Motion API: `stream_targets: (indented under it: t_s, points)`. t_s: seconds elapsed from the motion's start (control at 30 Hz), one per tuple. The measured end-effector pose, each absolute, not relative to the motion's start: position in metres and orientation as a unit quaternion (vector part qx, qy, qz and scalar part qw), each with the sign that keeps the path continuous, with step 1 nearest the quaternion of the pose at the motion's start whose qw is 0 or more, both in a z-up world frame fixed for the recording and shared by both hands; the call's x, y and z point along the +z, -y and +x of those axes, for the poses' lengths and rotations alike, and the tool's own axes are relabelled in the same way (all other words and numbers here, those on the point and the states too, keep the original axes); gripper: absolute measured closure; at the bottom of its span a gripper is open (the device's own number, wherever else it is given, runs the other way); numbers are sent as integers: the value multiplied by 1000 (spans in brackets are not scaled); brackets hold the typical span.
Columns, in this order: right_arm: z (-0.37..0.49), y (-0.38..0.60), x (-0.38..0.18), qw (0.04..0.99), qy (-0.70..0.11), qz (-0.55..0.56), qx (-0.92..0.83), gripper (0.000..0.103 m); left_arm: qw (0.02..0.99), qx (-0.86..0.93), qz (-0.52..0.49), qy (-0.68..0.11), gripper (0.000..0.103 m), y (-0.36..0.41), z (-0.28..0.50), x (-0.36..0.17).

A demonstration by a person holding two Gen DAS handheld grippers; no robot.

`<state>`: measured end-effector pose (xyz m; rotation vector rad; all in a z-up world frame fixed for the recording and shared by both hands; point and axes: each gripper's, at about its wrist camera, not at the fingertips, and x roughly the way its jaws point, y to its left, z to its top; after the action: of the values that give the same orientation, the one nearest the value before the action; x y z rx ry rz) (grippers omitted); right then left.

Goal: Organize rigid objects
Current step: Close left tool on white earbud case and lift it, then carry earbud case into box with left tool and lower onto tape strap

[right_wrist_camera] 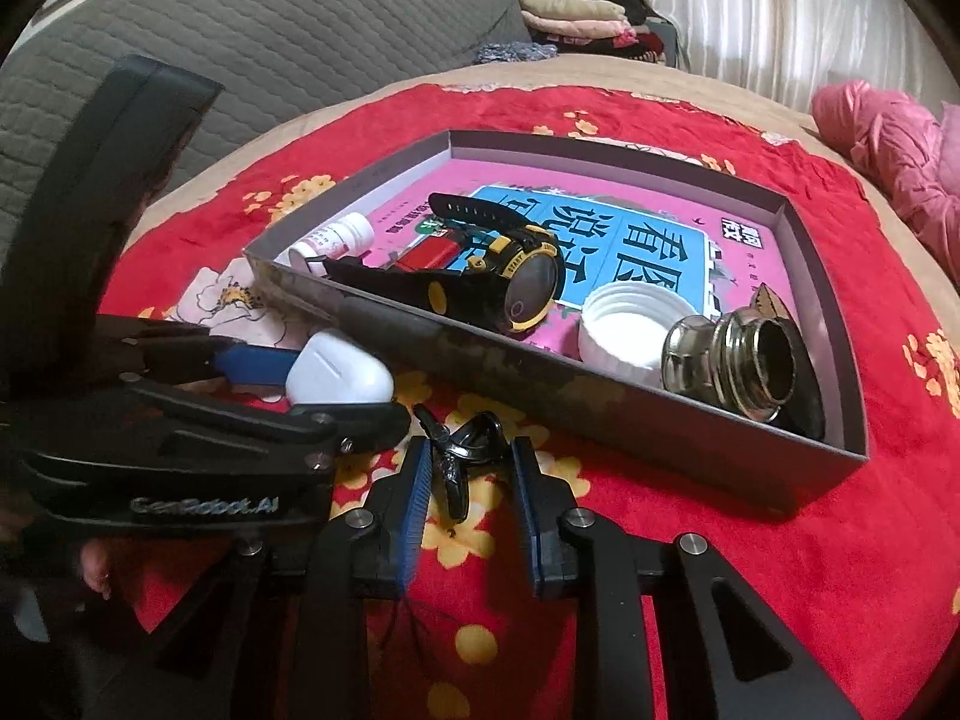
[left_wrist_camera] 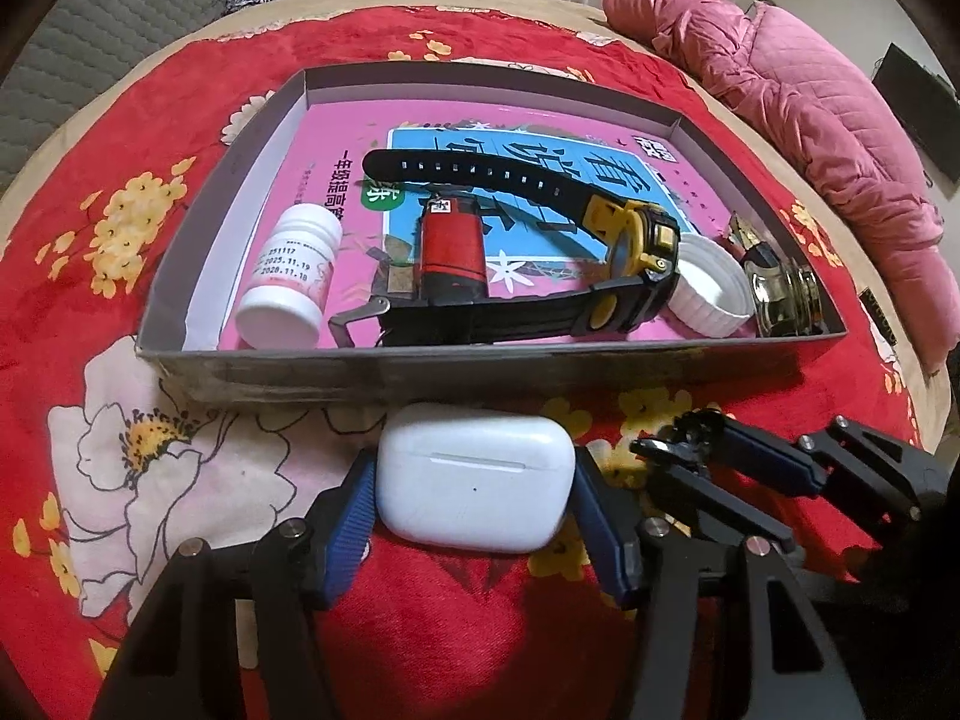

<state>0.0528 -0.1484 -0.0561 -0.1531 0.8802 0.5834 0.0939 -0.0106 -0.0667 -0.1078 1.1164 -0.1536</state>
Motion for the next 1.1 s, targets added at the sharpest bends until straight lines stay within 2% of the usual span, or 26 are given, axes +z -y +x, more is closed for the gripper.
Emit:
stream_targets:
  t_s: [0.43,1.1]
  points:
    - [51,170,-35,874,-397,-14,279,76,856,-94,-73,-503,42,-2,78,-45]
    - [54,180,-8,894,-345,10,285,76,883,-88,-70,-455,42,-6,76,4]
